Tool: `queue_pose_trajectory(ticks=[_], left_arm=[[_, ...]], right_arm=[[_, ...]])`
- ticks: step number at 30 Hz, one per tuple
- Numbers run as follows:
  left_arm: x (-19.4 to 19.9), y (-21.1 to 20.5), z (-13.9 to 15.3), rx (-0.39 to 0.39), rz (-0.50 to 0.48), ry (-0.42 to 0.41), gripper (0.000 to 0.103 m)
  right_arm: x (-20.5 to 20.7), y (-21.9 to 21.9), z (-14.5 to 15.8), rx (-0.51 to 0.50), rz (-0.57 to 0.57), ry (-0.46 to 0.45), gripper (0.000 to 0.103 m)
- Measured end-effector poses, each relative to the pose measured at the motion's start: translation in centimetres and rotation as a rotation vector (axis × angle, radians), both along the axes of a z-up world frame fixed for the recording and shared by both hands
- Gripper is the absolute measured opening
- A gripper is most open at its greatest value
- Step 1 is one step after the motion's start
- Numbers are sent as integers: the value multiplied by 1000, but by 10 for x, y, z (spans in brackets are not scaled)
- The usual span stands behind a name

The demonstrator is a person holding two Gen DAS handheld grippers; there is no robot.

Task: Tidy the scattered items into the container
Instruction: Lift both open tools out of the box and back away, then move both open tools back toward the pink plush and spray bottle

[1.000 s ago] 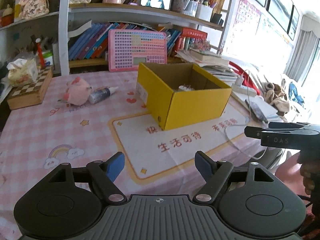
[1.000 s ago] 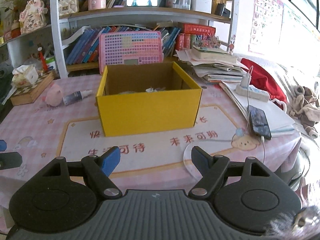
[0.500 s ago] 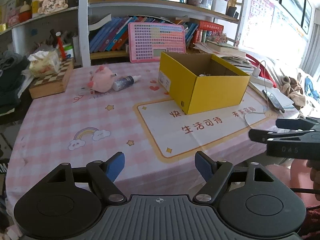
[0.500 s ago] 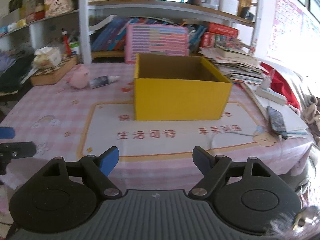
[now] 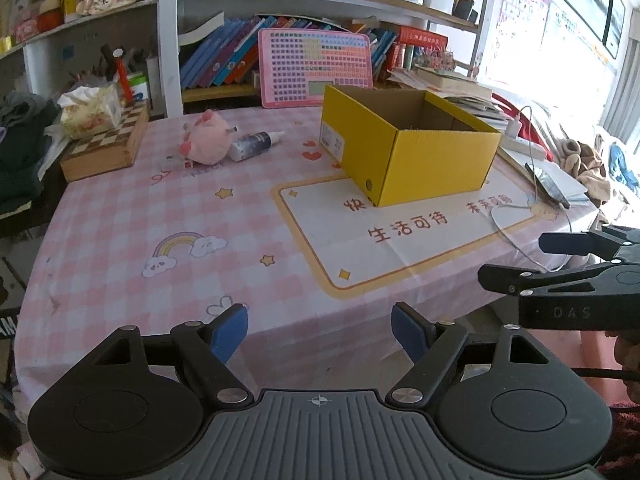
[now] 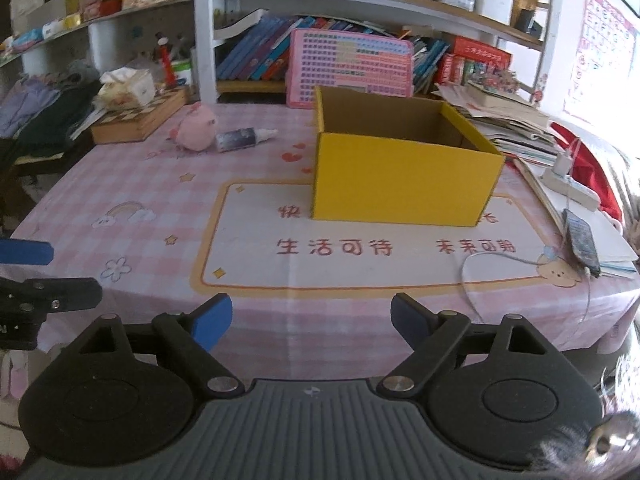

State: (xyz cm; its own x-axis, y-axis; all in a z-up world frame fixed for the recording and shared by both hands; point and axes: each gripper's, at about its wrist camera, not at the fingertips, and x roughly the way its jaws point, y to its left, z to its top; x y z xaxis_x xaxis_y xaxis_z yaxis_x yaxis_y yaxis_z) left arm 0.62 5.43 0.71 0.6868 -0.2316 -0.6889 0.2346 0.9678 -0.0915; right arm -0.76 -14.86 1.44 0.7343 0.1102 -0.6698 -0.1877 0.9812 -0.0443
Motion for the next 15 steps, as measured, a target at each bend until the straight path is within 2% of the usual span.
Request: queue_pose_trajectory(ticks=[15], left_arm=[[-3, 20, -1, -4, 48, 7, 82]], right_arm=[[4, 30, -1, -13, 95, 8, 87]])
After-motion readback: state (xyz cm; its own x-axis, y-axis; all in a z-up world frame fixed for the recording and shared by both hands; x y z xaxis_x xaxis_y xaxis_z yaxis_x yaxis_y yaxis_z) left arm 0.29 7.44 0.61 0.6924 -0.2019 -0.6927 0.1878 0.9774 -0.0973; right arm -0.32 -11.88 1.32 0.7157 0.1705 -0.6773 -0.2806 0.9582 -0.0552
